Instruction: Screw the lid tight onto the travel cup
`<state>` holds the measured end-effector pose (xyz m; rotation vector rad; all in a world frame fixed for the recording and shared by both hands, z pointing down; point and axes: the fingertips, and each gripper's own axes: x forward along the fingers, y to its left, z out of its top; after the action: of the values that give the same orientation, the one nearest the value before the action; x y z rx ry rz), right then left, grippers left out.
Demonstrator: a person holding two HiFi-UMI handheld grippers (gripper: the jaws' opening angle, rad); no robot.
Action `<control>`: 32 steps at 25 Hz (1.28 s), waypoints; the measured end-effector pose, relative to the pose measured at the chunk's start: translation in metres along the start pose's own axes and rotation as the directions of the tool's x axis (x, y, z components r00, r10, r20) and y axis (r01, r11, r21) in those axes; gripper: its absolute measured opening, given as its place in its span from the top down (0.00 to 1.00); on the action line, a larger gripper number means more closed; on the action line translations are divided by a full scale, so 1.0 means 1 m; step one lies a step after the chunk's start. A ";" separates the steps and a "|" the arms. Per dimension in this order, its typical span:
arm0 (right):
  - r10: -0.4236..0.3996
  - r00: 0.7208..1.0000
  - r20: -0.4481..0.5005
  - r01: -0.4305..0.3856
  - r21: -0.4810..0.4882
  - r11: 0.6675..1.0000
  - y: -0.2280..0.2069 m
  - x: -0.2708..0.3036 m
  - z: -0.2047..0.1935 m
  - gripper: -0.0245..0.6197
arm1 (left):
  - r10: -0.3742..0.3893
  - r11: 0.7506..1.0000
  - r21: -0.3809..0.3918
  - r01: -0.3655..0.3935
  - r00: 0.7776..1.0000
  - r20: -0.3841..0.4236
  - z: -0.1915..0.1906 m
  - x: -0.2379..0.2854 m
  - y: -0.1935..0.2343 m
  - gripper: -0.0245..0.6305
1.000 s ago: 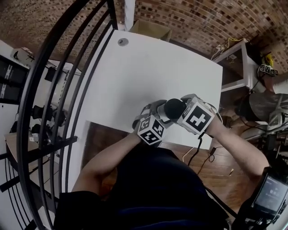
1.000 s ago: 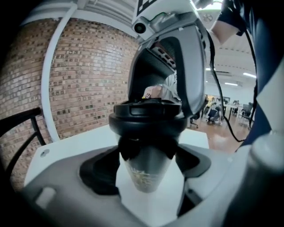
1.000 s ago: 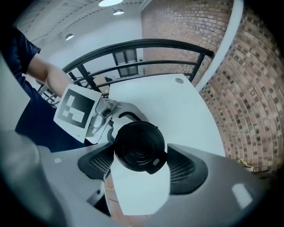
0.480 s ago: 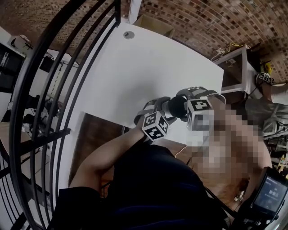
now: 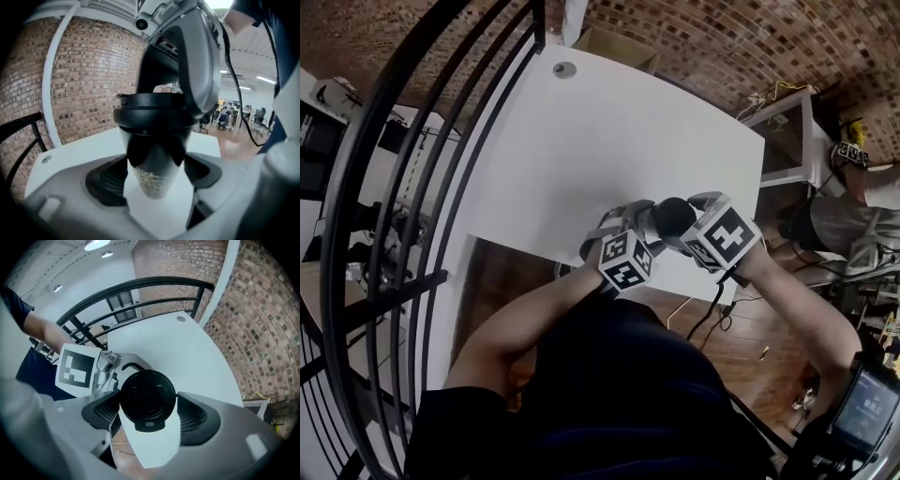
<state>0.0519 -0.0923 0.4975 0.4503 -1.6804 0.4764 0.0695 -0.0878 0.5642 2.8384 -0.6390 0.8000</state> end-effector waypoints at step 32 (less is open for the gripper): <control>0.026 0.998 0.053 -0.001 -0.426 0.905 0.022 -0.010 0.026 0.57 | -0.004 1.000 0.011 0.005 1.000 -0.021 -0.010 -0.007 0.005 0.43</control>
<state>0.0199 -0.0878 0.4825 0.1296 -1.7832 0.0945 0.0570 -0.0871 0.5691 2.8367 -0.6270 0.8346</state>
